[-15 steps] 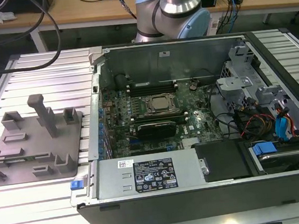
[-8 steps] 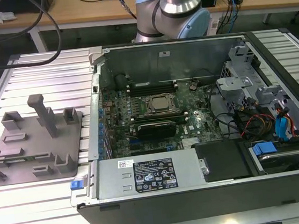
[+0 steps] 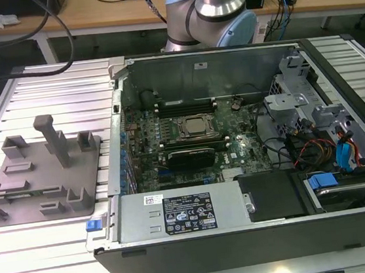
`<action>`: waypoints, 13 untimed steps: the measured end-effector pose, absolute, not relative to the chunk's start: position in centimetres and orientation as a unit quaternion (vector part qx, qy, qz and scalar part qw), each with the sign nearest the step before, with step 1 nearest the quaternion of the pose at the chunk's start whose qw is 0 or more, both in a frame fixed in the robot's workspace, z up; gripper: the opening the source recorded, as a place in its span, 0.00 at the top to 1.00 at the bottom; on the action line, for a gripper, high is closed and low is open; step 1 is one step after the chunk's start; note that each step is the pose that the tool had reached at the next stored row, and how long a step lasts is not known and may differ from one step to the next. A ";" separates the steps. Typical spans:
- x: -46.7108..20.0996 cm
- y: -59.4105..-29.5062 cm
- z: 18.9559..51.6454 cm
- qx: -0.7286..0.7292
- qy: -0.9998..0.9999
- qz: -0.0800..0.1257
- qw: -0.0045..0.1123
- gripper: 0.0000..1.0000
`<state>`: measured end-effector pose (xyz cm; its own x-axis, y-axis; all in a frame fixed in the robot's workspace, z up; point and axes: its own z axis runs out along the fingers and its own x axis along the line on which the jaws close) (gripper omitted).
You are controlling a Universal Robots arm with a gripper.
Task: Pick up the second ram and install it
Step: 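Pick up the second ram and move it above second insertion slot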
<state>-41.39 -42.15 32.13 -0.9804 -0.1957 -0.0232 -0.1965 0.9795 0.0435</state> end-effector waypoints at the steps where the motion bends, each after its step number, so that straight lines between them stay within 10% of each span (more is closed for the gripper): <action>1: -41.4 -42.2 32.1 -0.114 0.993 0.023 0.009 0.92; 13: -41.4 -42.2 32.1 -0.225 0.974 0.023 0.006 0.92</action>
